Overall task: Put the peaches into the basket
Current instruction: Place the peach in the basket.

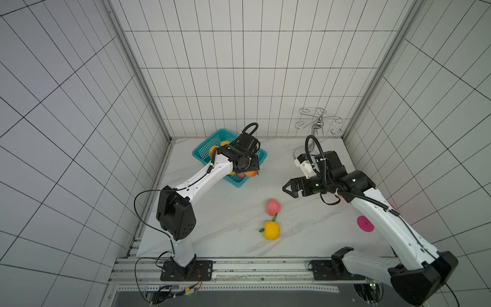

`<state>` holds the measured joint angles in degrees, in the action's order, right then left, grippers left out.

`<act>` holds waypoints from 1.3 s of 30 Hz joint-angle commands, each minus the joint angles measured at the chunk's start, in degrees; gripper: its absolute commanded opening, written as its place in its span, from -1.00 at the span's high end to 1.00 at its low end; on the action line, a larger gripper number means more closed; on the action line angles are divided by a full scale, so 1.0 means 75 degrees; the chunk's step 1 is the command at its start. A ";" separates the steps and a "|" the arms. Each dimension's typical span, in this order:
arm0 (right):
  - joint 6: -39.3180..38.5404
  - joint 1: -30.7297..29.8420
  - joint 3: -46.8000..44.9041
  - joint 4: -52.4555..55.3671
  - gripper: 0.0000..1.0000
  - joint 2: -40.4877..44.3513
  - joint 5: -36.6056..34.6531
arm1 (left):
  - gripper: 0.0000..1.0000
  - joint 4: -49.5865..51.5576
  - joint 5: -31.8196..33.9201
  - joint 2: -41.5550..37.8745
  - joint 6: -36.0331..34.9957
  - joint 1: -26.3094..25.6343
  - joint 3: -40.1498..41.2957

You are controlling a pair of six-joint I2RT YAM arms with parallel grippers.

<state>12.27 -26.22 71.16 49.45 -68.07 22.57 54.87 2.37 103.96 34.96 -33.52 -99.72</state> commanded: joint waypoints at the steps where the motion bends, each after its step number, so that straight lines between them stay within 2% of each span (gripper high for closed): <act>1: -0.0145 0.0053 0.0413 -0.0006 -0.98 -0.0275 -0.0240 | -0.30 0.0092 -0.0212 0.0278 -0.0457 0.0373 -0.0443; 6: -0.0349 0.0050 0.0919 0.0246 -0.97 -0.0636 -0.0657 | -0.30 0.0067 -0.0394 0.0438 -0.0764 0.1078 -0.0793; 14: -0.0276 0.0050 0.1474 0.0262 -0.98 -0.1223 -0.0422 | -0.30 -0.0203 -0.0394 0.0424 -0.1114 0.1930 -0.0812; 25: -0.0336 0.0050 0.1959 0.0263 -0.98 -0.1841 -0.0334 | -0.30 -0.0905 -0.0075 0.0503 -0.1408 0.2473 -0.0531; 39: -0.0415 0.0051 0.2946 0.0292 -0.97 -0.2746 -0.0250 | -0.30 -0.1198 0.0061 0.1341 -0.1499 0.3176 -0.0829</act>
<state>10.15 -26.22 90.21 50.35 -87.92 19.90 47.68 1.72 113.40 24.43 -10.90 -104.47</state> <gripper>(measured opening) 0.988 0.653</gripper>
